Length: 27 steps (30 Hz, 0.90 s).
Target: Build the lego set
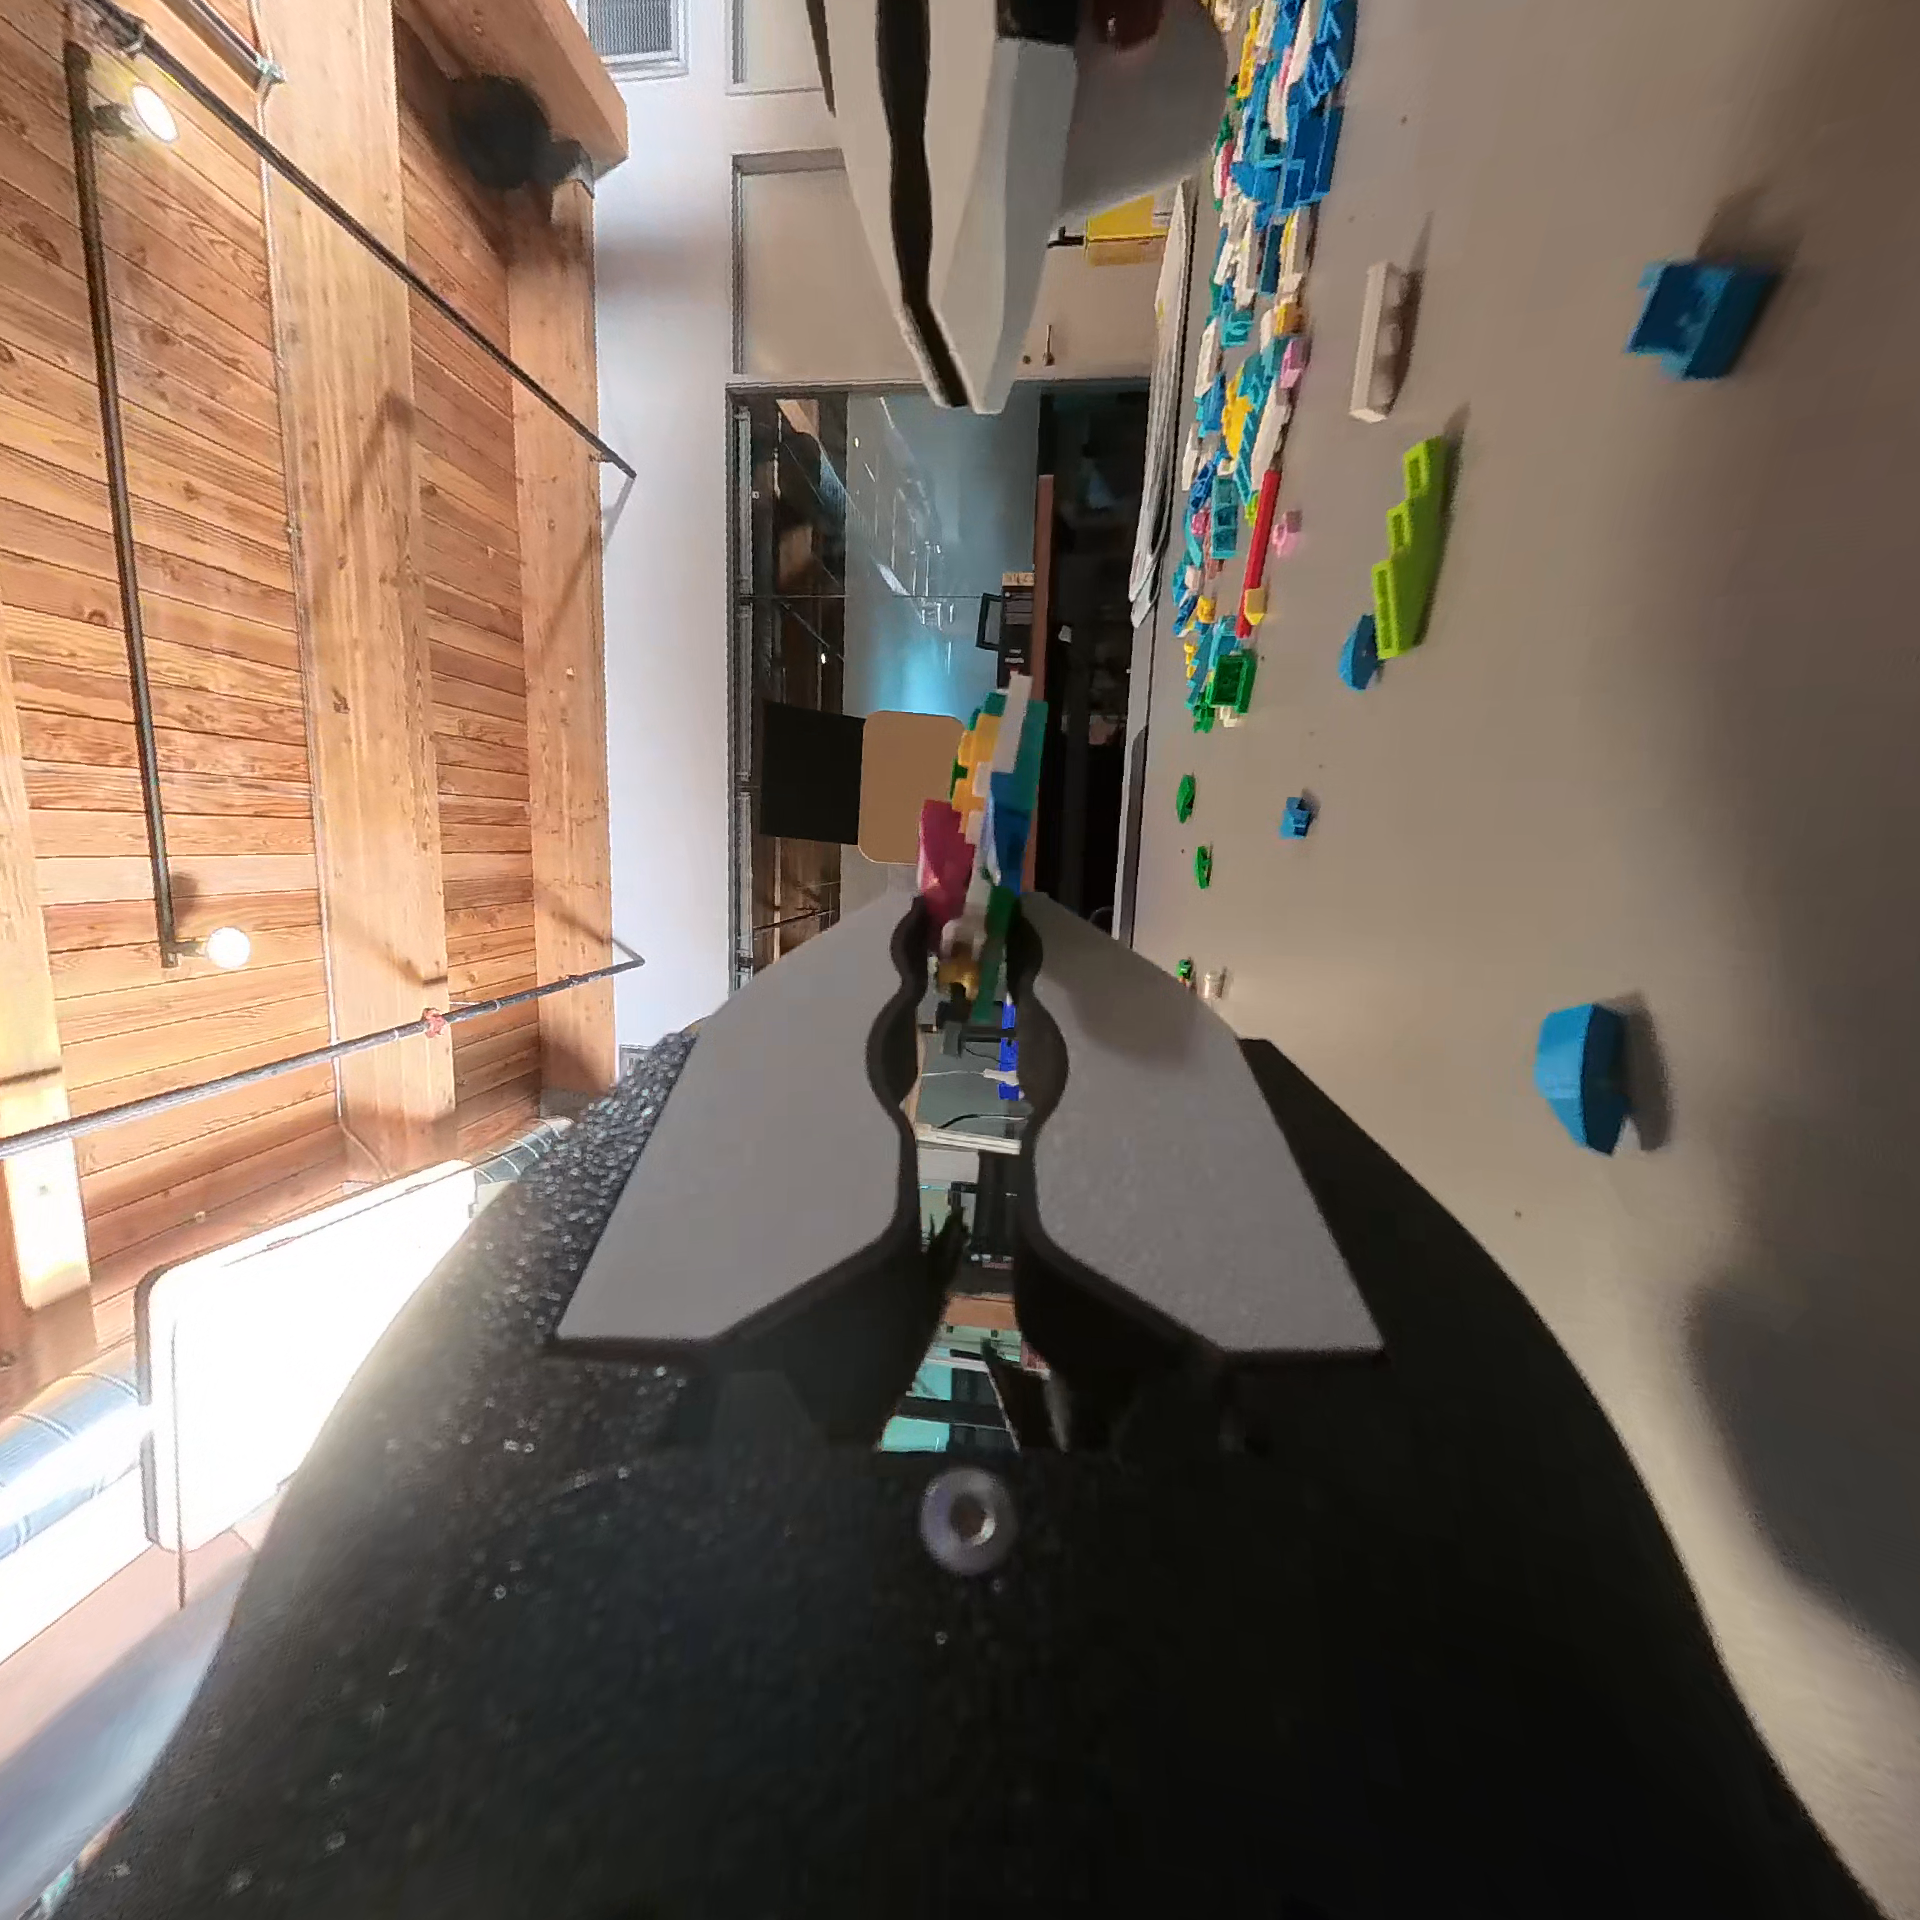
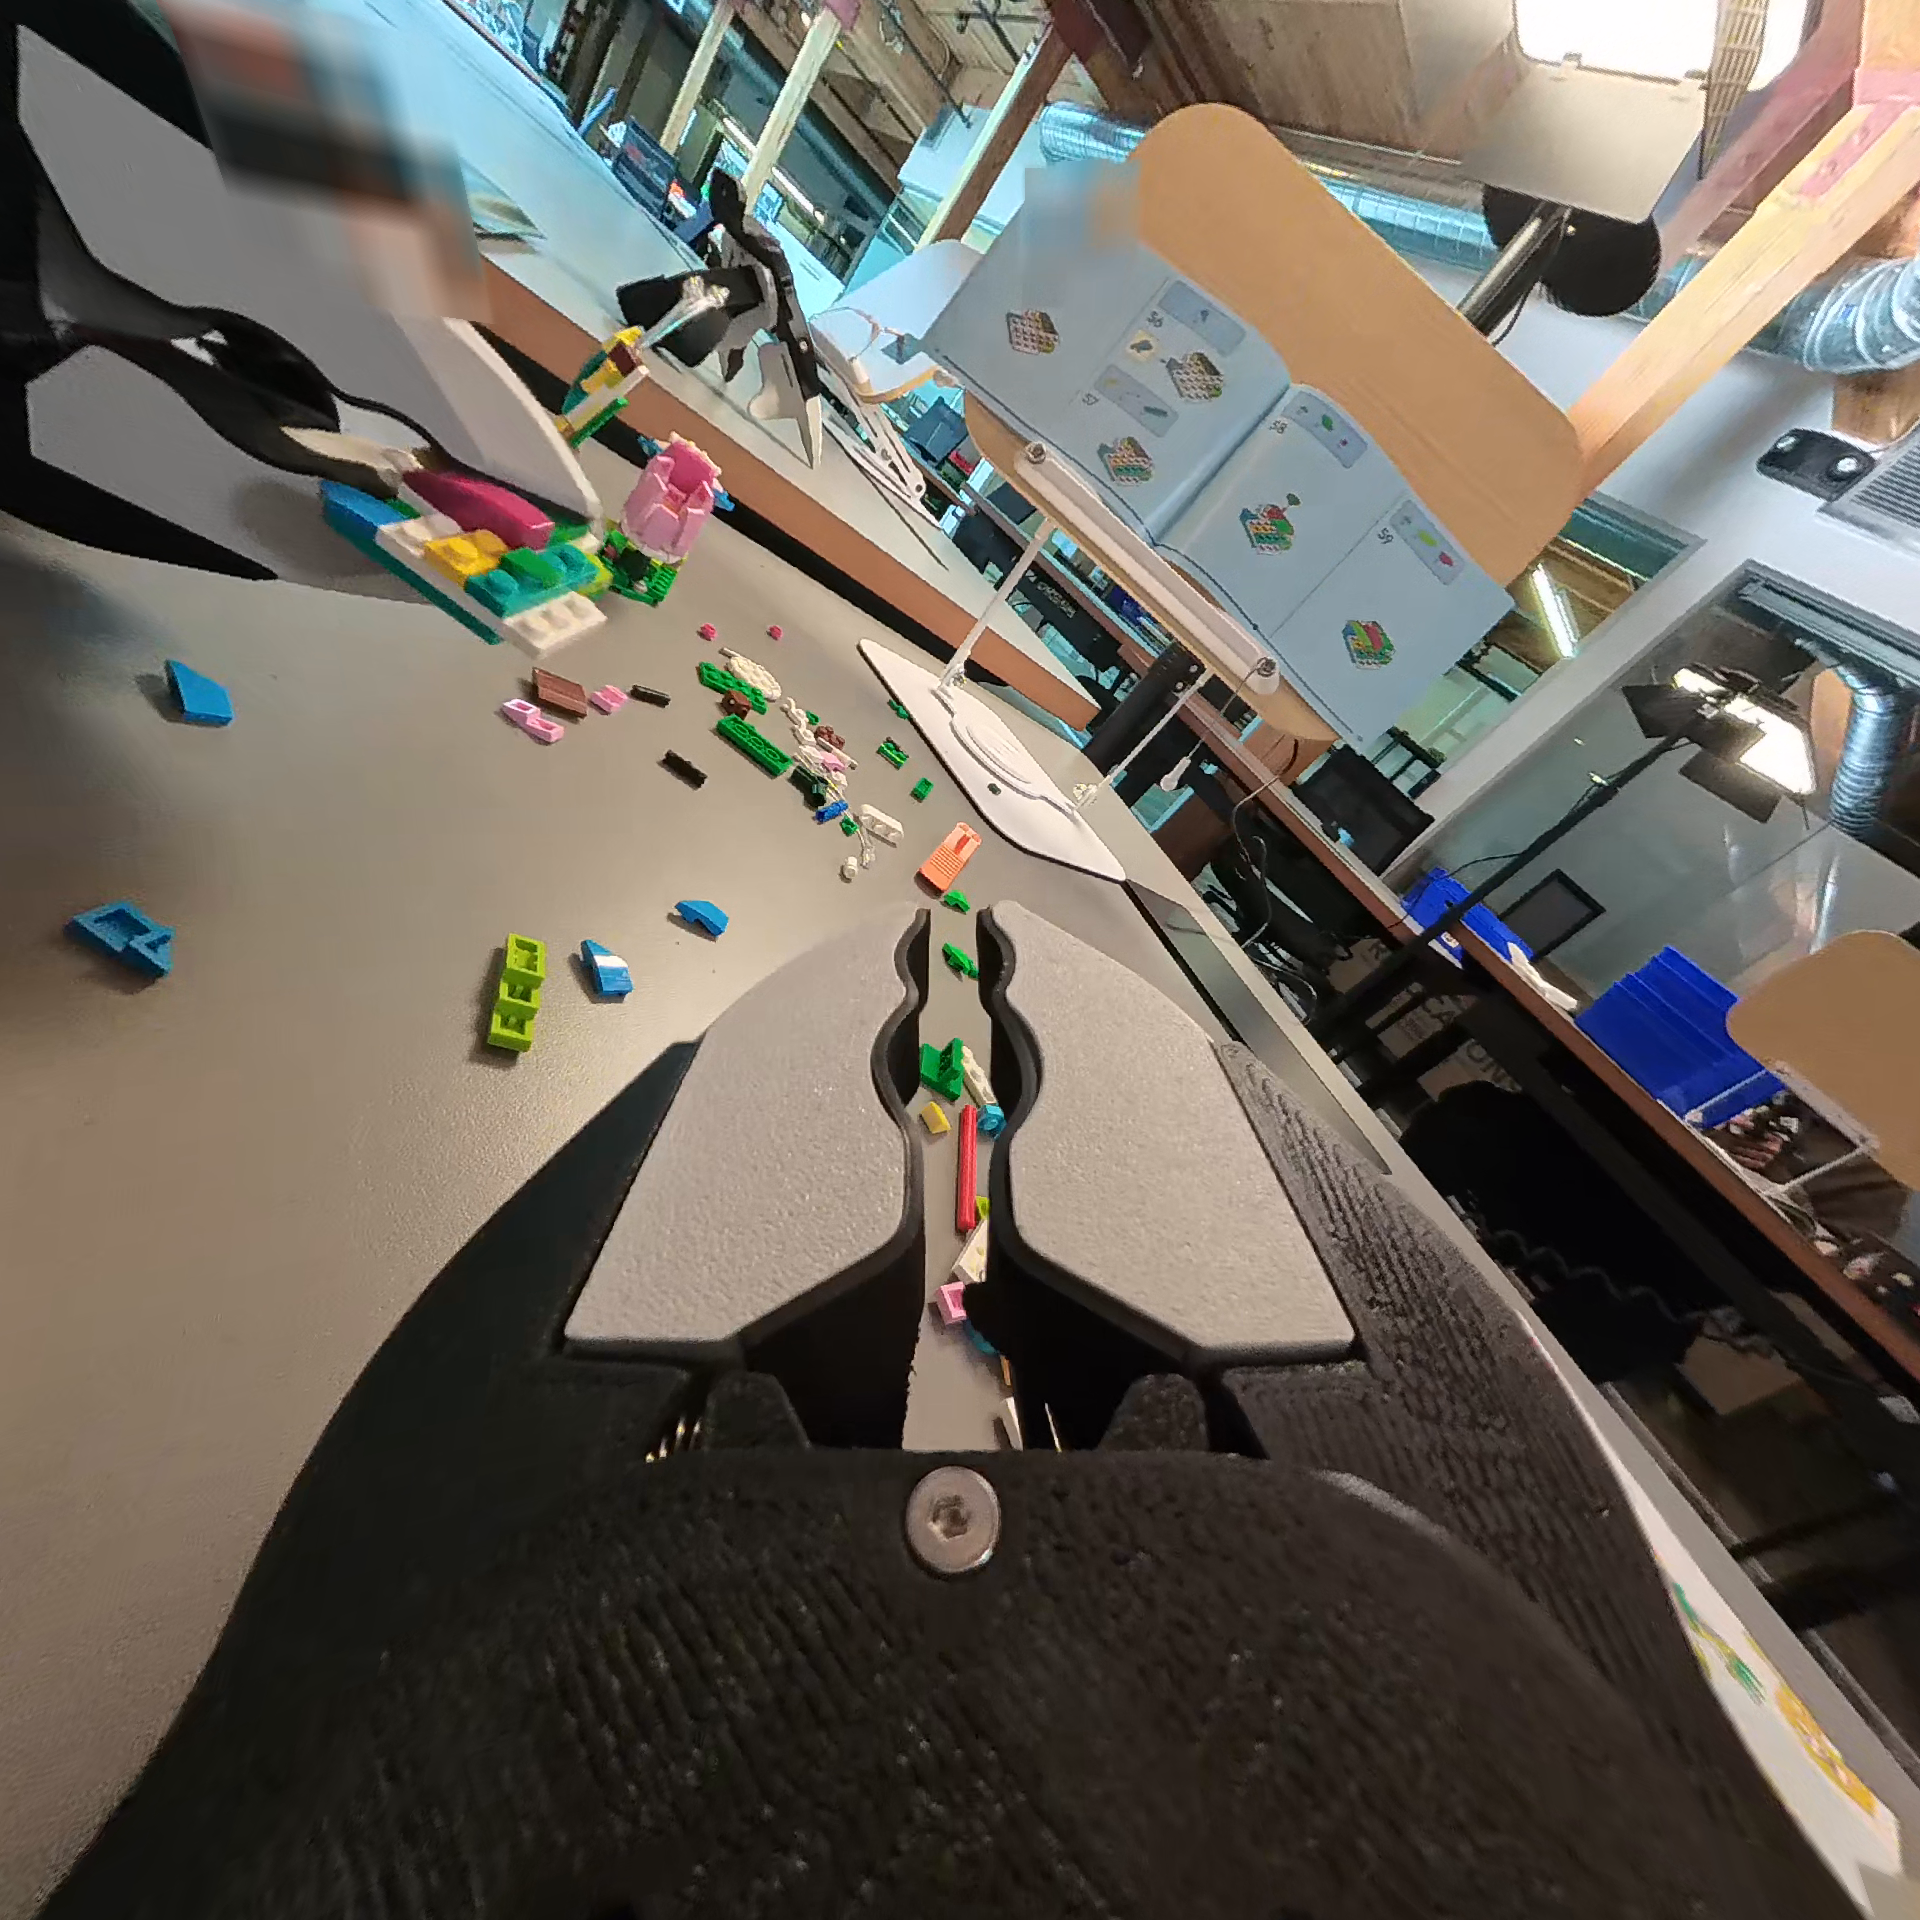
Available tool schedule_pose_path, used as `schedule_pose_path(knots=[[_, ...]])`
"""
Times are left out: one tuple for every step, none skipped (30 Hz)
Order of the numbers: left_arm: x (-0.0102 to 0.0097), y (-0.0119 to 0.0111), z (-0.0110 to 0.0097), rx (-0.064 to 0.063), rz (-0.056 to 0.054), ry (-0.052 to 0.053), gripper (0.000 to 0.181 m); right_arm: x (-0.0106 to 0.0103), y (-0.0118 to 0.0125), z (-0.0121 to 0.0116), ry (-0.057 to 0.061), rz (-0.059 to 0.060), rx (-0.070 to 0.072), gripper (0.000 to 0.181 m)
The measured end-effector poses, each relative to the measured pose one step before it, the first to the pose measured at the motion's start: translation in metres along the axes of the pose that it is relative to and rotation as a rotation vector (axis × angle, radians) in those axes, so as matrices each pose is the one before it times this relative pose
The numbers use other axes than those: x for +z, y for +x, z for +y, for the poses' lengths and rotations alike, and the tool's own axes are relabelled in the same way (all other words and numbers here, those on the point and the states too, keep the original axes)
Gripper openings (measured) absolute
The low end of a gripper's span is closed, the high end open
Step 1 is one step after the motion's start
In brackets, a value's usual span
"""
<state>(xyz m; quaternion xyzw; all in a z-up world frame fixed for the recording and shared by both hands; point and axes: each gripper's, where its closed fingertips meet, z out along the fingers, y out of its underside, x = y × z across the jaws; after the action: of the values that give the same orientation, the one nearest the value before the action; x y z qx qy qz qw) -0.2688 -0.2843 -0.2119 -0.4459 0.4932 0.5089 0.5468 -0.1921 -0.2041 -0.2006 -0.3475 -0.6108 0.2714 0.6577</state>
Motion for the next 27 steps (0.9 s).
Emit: schedule_pose_path(knots=[[0.00007,0.00010,-0.00021,-0.0017,0.0007,0.0023,0.013,0.00014,-0.00076,0.00009,-0.0023,-0.0028,-0.0053,0.006],[0.00000,-0.00051,-0.00003,-0.0078,-0.0019,0.0017,0.013,0.00028,-0.00090,0.00016,-0.0019,-0.0036,-0.0047,0.007],[-0.00038,-0.00282,0.00091,-0.0222,-0.0110,0.0010,0.013,0.00019,-0.00096,0.00007,-0.0017,-0.0037,-0.0049,0.006],[-0.00058,-0.00414,0.00229,-0.0361,-0.0145,-0.0013,0.013,0.00015,-0.00116,-0.00020,-0.0007,-0.0052,-0.0050,0.007],[-0.00036,-0.00396,0.00384,-0.0431,-0.0103,-0.0063,0.013,0.00013,-0.00206,-0.00067,0.0020,-0.0115,-0.0037,0.007],[-0.00004,-0.00299,0.00470,-0.0408,-0.0049,-0.0111,0.013,0.00012,-0.00299,-0.00099,0.0033,-0.0182,-0.0009,0.007],[0.00008,-0.00269,0.00426,-0.0319,-0.0057,-0.0110,0.013,0.00035,-0.00266,-0.00035,-0.0021,-0.0155,0.0008,0.007],[-0.00014,-0.00249,0.00277,-0.0229,-0.0074,-0.0061,0.013,0.00070,-0.00136,0.00069,-0.0088,-0.0058,-0.0028,0.007],[-0.00026,-0.00175,0.00100,-0.0162,-0.0046,-0.0005,0.012,0.00067,-0.00066,0.00100,-0.0093,-0.0003,-0.0091,0.007],[-0.00035,-0.00053,-0.00025,-0.0079,-0.0009,0.0032,0.013,0.00053,-0.00056,0.00080,-0.0059,0.0006,-0.0112,0.007],[-0.00027,0.00033,-0.00075,0.0011,0.0010,0.0037,0.013,0.00017,-0.00070,-0.00002,-0.0021,-0.0006,-0.0086,0.007],[0.00003,0.00118,-0.00087,0.0079,0.0039,0.0025,0.013,0.00011,-0.00070,-0.00026,-0.0004,-0.0013,-0.0059,0.007],[0.00017,0.00146,-0.00095,0.0106,0.0047,0.0021,0.013,0.00013,-0.00071,-0.00020,-0.0015,-0.0023,-0.0047,0.007],[0.00012,0.00093,-0.00120,0.0085,0.0020,0.0034,0.013,0.00018,-0.00071,0.00062,-0.0079,-0.0024,-0.0039,0.006],[-0.00024,0.00005,-0.00088,0.0023,-0.0006,0.0038,0.013,0.00064,0.00100,0.00264,-0.0234,0.0097,-0.0054,0.005],[-0.00015,-0.00035,-0.00017,-0.0030,-0.0009,0.0012,0.013,0.00105,0.00358,0.00539,-0.0420,0.0269,-0.0111,0.003],[0.00000,-0.00033,0.00077,-0.0057,-0.0004,-0.0022,0.013,0.00113,0.00297,0.00570,-0.0426,0.0227,-0.0192,0.002],[0.00009,-0.00045,0.00090,-0.0069,-0.0004,-0.0027,0.013,0.00100,0.00156,0.00425,-0.0291,0.0149,-0.0204,0.002],[0.00010,-0.00045,0.00051,-0.0057,-0.0007,-0.0012,0.013,0.00049,0.00133,0.00256,-0.0168,0.0135,-0.0160,0.001],[0.00003,-0.00012,0.00015,-0.0029,0.0001,-0.0001,0.013,0.00025,0.00099,0.00106,-0.0100,0.0098,-0.0105,0.001],[0.00010,0.00026,-0.00001,0.0003,0.0013,0.0003,0.013,0.00003,0.00043,0.00021,-0.0043,0.0048,-0.0066,0.001],[0.00007,0.00050,-0.00024,0.0032,0.0020,0.0003,0.013,-0.00011,0.00030,-0.00013,-0.0009,0.0041,-0.0057,0.001],[0.00016,0.00067,-0.00031,0.0042,0.0021,0.0005,0.013,-0.00013,0.00041,-0.00007,-0.0022,0.0047,-0.0072,0.001],[0.00009,0.00047,-0.00026,0.0031,0.0017,0.0004,0.013,0.00001,0.00002,0.00021,-0.0033,0.0026,-0.0088,0.001],[-0.00002,0.00067,-0.00016,0.0012,0.0032,0.0002,0.013,0.00009,-0.00049,0.00022,-0.0025,-0.0003,-0.0090,0.001],[0.00018,0.00116,0.00012,-0.0014,0.0081,0.0000,0.013,0.00019,-0.00087,0.00013,-0.0021,-0.0018,-0.0086,0.001],[0.00019,0.00151,0.00011,-0.0034,0.0105,-0.0001,0.013,0.00015,-0.00073,0.00004,-0.0024,-0.0019,-0.0086,0.001]])
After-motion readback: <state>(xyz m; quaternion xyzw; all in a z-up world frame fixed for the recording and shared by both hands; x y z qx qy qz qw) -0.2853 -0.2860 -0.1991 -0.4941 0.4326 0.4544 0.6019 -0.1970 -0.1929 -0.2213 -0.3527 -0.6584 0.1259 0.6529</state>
